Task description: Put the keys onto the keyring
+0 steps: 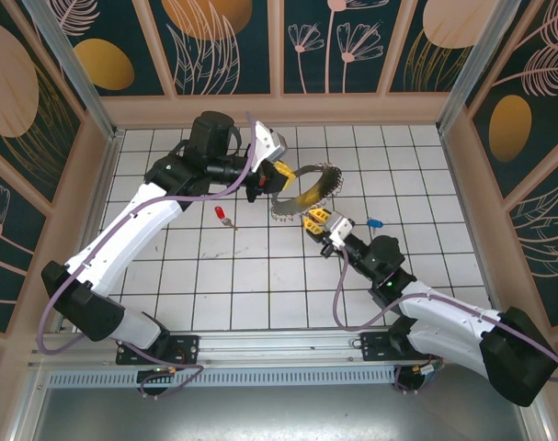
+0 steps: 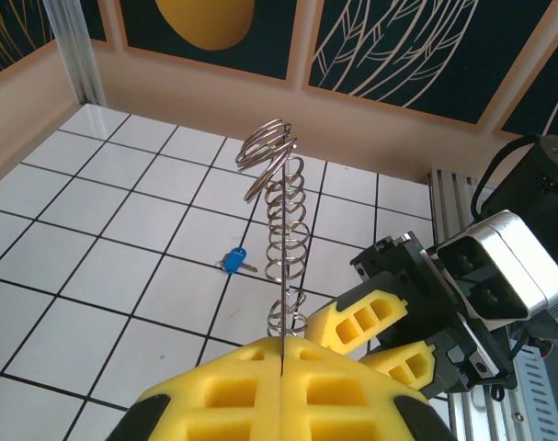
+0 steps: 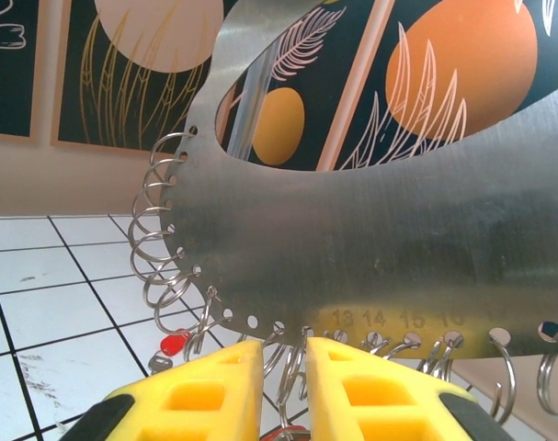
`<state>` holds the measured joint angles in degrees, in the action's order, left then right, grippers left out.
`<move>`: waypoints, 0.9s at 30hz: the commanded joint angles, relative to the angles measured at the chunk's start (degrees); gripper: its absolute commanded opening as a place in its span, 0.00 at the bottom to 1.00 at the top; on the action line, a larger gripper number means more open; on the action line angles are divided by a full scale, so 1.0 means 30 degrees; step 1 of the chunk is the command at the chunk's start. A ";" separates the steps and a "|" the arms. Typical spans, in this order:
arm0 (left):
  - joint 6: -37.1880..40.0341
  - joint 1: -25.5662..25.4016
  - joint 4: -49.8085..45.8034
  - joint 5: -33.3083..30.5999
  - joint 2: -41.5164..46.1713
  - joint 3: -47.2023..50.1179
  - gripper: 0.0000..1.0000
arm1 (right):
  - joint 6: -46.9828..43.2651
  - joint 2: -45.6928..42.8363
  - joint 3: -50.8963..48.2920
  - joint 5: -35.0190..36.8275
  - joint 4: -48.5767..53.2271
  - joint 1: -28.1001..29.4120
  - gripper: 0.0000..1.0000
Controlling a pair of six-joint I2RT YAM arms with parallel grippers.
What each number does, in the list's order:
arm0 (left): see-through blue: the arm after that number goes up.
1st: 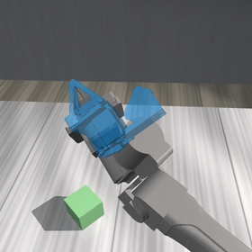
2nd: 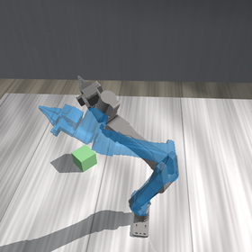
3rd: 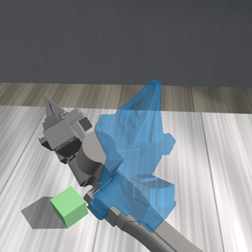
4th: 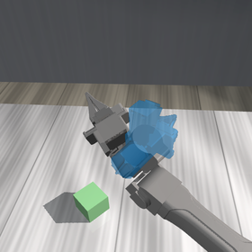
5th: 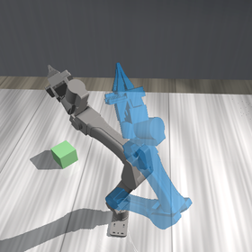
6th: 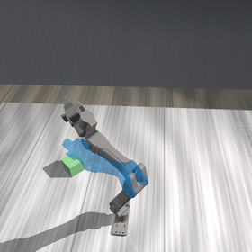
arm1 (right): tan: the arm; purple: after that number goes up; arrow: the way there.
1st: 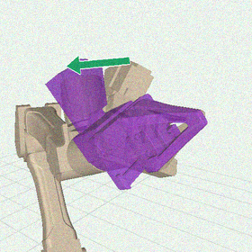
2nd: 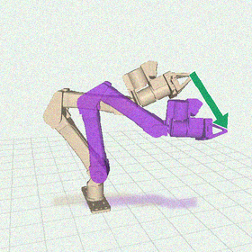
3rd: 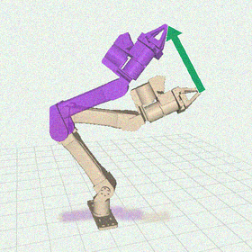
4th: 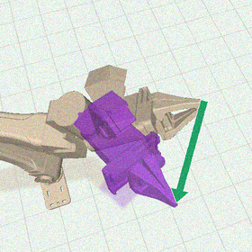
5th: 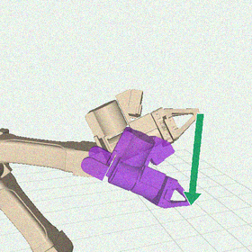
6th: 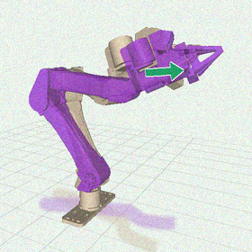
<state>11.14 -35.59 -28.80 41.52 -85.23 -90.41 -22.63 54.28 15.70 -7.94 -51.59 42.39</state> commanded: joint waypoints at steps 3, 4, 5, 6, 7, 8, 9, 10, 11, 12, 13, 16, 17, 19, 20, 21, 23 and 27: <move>0.0012 -0.0060 0.0169 0.0167 0.0167 -0.0495 0.00 | -0.0417 0.0269 0.0636 0.0684 0.0013 0.0198 0.19; 0.0021 -0.0070 0.0180 0.0163 0.0197 -0.0494 0.00 | -0.0475 0.0300 0.0625 0.0671 0.0058 0.0196 0.19; 0.0035 -0.0061 0.0180 0.0160 0.0201 -0.0482 0.00 | -0.0514 0.0321 0.0615 0.0712 0.0058 0.0239 0.18; 0.0009 -0.0069 0.0194 0.0150 0.0227 -0.0494 0.00 | -0.0535 0.0363 0.0651 0.0700 0.0112 0.0251 0.17; -0.0058 -0.0067 0.0222 0.0126 0.0224 -0.0481 0.00 | -0.0542 0.0356 0.0697 0.0643 0.0173 0.0282 0.17; -0.0106 -0.0067 0.0238 0.0123 0.0219 -0.0478 0.00 | -0.0520 0.0363 0.0712 0.0627 0.0182 0.0309 0.17; -0.0143 -0.0059 0.0253 0.0080 0.0203 -0.0484 0.00 | -0.0498 0.0341 0.0691 0.0598 0.0176 0.0357 0.18; -0.0166 -0.0065 0.0260 0.0077 0.0174 -0.0479 0.00 | -0.0480 0.0299 0.0640 0.0663 0.0230 0.0375 0.19; -0.0197 -0.0065 0.0225 0.0000 0.0177 -0.0507 0.00 | -0.0392 0.0248 0.0571 0.0832 0.0337 0.0426 0.20; -0.0220 -0.0059 0.0225 -0.0097 0.0211 -0.0517 0.00 | -0.0310 0.0118 0.0470 0.0979 0.0495 0.0452 0.20; -0.0197 -0.0059 0.0224 -0.0227 0.0227 -0.0511 0.00 | -0.0237 -0.0044 0.0329 0.1157 0.0580 0.0459 0.20; -0.0216 -0.0060 0.0031 -0.0620 0.0140 -0.0713 0.00 | -0.0132 -0.0602 -0.0145 0.1420 0.0774 0.0463 0.19; -0.0218 -0.0061 -0.0101 -0.0653 0.0060 -0.0842 0.00 | -0.0131 -0.0768 -0.0194 0.1339 0.0931 0.0479 0.19; -0.0225 -0.0083 -0.0386 -0.0668 -0.0106 -0.1106 0.00 | -0.0176 -0.0994 -0.0152 0.1134 0.1175 0.0466 0.17; -0.0199 -0.0067 -0.0545 -0.0705 -0.0203 -0.1244 0.00 | -0.0176 -0.0985 -0.0133 0.1025 0.1213 0.0487 0.17; -0.0224 -0.0059 -0.0716 -0.0716 -0.0312 -0.1425 0.00 | -0.0161 -0.0973 -0.0107 0.0979 0.1159 0.0484 0.16; -0.0266 -0.0061 -0.0927 -0.0736 -0.0461 -0.1686 0.00 | -0.0167 -0.0838 -0.0079 0.0880 0.0951 0.0489 0.16; -0.0425 -0.0060 -0.1063 -0.0798 -0.0588 -0.1891 0.00 | -0.0188 -0.0518 0.0082 0.0436 0.0682 0.0518 0.16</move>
<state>10.72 -35.59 -31.75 38.74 -86.54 -93.82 -23.62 52.31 15.57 -5.06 -48.42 43.31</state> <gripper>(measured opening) 0.058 0.156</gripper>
